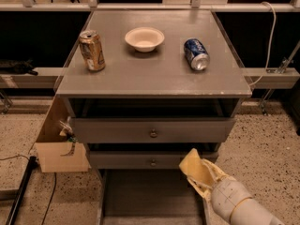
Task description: Pick sponge from bottom drawer and place on counter
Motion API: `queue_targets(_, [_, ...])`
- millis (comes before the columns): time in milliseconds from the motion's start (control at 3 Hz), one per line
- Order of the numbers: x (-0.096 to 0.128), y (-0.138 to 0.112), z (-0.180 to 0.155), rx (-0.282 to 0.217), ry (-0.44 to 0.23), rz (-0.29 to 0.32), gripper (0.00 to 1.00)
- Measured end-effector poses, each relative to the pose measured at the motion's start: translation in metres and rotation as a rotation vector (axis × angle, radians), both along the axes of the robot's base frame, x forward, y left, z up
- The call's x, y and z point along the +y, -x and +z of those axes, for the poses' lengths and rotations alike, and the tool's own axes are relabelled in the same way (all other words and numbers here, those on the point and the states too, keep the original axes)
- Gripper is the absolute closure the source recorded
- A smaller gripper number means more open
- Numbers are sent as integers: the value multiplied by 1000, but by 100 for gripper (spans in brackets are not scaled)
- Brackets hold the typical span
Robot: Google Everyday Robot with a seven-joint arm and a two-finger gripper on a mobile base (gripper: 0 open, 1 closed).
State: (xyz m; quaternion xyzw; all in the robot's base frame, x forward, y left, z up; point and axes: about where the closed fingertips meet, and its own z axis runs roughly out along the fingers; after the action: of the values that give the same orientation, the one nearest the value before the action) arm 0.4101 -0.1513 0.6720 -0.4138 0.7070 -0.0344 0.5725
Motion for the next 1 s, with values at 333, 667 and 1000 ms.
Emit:
queue_targets(333, [-1, 0, 0, 0, 0, -2, 100])
queue_targets(667, [-2, -7, 19, -34, 0, 3, 100])
queue_targets(1000, [-13, -32, 62, -87, 5, 0, 100])
